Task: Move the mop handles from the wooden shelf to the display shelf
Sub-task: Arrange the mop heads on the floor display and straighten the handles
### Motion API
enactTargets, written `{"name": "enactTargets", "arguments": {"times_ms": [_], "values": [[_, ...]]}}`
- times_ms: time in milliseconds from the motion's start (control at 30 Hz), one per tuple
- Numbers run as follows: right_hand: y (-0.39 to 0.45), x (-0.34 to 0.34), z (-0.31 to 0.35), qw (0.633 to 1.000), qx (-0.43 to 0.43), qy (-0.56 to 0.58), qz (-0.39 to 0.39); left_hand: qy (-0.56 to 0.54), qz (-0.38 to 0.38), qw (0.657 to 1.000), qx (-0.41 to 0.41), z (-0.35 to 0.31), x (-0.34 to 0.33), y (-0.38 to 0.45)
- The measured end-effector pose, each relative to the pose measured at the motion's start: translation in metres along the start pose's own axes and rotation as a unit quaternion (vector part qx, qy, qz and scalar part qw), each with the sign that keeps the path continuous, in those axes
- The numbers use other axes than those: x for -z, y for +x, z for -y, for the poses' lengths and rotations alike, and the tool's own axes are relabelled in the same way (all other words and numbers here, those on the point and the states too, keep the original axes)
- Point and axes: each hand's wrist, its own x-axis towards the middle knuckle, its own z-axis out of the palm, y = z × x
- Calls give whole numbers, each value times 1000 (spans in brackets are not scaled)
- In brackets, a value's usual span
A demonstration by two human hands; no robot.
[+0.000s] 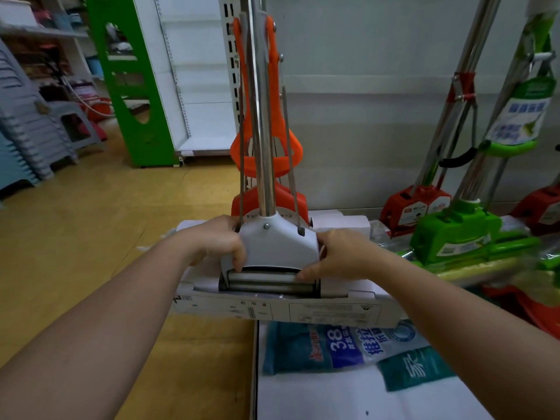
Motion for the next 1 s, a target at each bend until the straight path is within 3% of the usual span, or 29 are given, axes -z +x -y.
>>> {"name": "enactTargets", "arguments": {"times_ms": [333,533,733,1000], "values": [[9,3,-6,999,-28,-13,-15,-38,-47,998,-17,-3,-8,15],[16,1,-9,999,-32,28,-8,10,-131,991,-14,4,-15,20],[14,2,-8,993,-12,115,-11,4,-142,990,-21,4,-18,20],[8,3,-5,990,-11,142,-21,15,-165,985,-37,7,-22,10]]}}
